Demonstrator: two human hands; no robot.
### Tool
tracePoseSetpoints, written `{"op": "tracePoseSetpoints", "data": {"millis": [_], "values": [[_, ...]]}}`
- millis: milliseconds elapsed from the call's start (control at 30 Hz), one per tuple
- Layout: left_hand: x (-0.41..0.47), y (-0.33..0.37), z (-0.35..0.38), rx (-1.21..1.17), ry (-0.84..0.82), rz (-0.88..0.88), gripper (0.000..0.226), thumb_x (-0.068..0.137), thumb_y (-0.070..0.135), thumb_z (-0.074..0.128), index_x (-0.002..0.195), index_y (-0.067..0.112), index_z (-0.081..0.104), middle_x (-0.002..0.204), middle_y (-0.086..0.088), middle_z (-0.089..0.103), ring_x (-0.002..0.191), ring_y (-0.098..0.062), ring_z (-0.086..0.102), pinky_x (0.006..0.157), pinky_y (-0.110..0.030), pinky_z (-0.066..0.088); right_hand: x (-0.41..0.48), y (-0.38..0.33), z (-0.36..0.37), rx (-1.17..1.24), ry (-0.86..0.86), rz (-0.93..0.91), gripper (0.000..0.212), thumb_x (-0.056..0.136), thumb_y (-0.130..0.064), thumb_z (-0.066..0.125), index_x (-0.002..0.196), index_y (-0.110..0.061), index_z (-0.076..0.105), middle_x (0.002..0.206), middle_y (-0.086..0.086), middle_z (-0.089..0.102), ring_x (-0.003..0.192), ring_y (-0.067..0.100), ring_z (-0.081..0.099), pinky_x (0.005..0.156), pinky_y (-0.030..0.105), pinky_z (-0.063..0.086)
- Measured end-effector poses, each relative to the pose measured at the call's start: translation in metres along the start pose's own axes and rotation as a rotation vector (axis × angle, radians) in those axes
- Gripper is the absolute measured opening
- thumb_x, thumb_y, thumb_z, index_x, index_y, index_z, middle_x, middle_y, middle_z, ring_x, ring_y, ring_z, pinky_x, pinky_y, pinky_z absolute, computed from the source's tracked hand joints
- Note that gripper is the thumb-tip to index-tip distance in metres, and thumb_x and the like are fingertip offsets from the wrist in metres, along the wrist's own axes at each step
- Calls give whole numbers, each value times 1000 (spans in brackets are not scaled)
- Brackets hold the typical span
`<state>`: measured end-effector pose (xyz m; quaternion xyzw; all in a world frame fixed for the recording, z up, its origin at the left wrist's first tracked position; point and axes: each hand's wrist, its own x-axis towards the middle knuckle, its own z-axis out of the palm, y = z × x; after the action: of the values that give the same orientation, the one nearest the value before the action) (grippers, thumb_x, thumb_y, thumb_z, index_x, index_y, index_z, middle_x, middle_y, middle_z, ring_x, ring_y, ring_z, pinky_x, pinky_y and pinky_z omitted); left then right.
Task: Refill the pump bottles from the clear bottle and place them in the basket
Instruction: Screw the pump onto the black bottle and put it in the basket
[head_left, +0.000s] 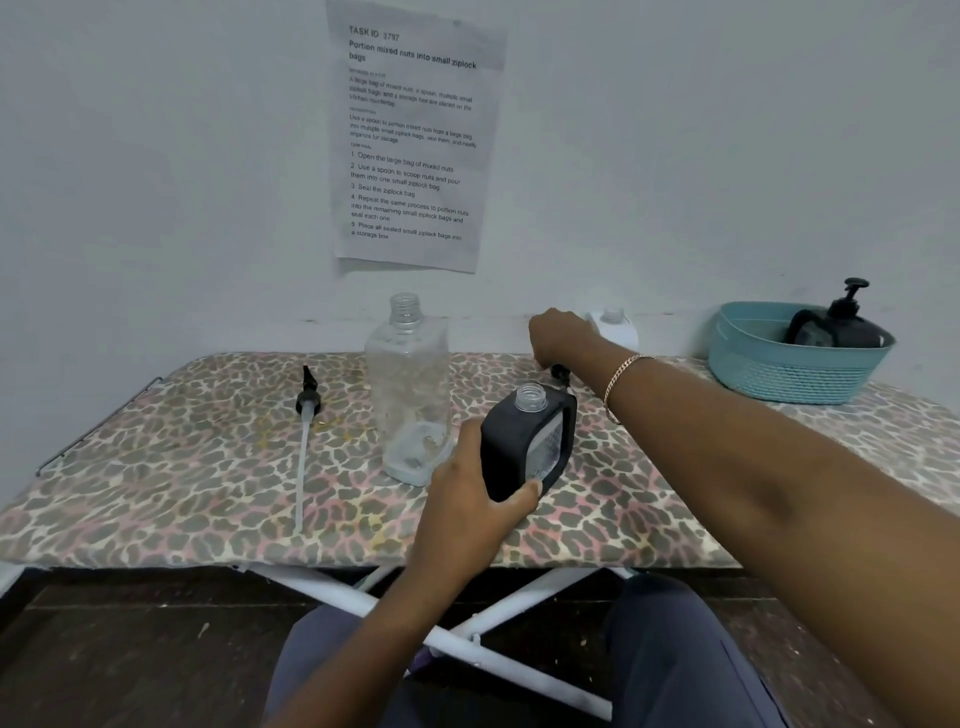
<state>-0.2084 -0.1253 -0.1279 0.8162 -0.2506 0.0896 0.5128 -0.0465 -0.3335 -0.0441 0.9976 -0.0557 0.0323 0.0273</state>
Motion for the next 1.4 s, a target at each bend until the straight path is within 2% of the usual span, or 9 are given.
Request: {"op": "tracePoseSetpoints", "data": {"millis": [133, 233, 367, 433, 533, 633, 867, 1033, 1400], "values": [[-3, 4, 3, 10, -15, 6, 45, 87, 31, 82, 115, 31, 47, 88, 15, 65, 76, -2, 63, 58, -13, 44, -2, 12, 11, 57, 62, 77, 33, 95, 3, 44, 115, -2, 69, 121, 16, 69, 114, 33, 67, 104, 44, 46], [-1, 2, 2, 6, -15, -3, 44, 87, 31, 82, 115, 30, 47, 88, 15, 64, 77, -1, 63, 58, -12, 43, -6, 9, 12, 91, 74, 99, 32, 95, 1, 44, 115, -2, 68, 122, 17, 69, 116, 33, 67, 106, 44, 45], [-3, 3, 2, 8, -25, -4, 43, 88, 32, 81, 115, 31, 47, 89, 16, 64, 77, 2, 62, 59, -11, 43, -4, 6, -4, 173, -8, 105, 9, 84, 4, 63, 83, -4, 60, 95, 16, 73, 79, 30, 70, 57, 30, 52], [-3, 4, 1, 2, -26, -6, 43, 89, 32, 81, 115, 30, 47, 89, 16, 64, 77, 3, 62, 59, -11, 42, -2, 6, -16, 315, -8, 135, 18, 81, -2, 75, 76, -6, 58, 81, 15, 72, 65, 28, 70, 47, 30, 53], [-3, 4, 1, -5, -32, -7, 42, 89, 31, 80, 117, 30, 48, 90, 16, 64, 77, 5, 62, 60, -10, 42, -11, 10, -34, 639, 22, 129, 24, 82, -11, 84, 77, -1, 63, 74, 17, 74, 61, 26, 74, 64, 39, 65], [-3, 3, 2, -18, -31, -13, 42, 89, 31, 79, 119, 28, 49, 91, 15, 65, 77, 2, 63, 60, -12, 44, -30, 18, -47, 873, 147, 44, 19, 89, -11, 78, 93, 8, 74, 85, 20, 76, 69, 27, 76, 70, 36, 66], [-3, 2, 0, -69, -54, -31, 50, 89, 28, 79, 131, 31, 52, 104, 18, 70, 89, 4, 67, 66, -10, 47, -104, 26, -83, 1292, 324, -202, 20, 100, 0, 61, 118, 4, 70, 102, 18, 77, 89, 25, 77, 85, 36, 63], [-4, 1, -1, -64, -57, -35, 50, 89, 27, 79, 131, 34, 53, 107, 18, 70, 93, 1, 68, 73, -21, 55, -145, 21, -95, 1308, 349, -294, 24, 101, 2, 59, 123, 3, 69, 106, 17, 78, 95, 30, 77, 87, 39, 63], [-9, 2, -4, -85, -76, -6, 57, 87, 32, 77, 137, 38, 51, 118, 18, 71, 105, -2, 70, 90, -42, 61, -179, 13, -72, 1176, 304, -289, 22, 99, -4, 65, 119, -9, 72, 106, 6, 78, 94, 18, 78, 88, 35, 63]]}}
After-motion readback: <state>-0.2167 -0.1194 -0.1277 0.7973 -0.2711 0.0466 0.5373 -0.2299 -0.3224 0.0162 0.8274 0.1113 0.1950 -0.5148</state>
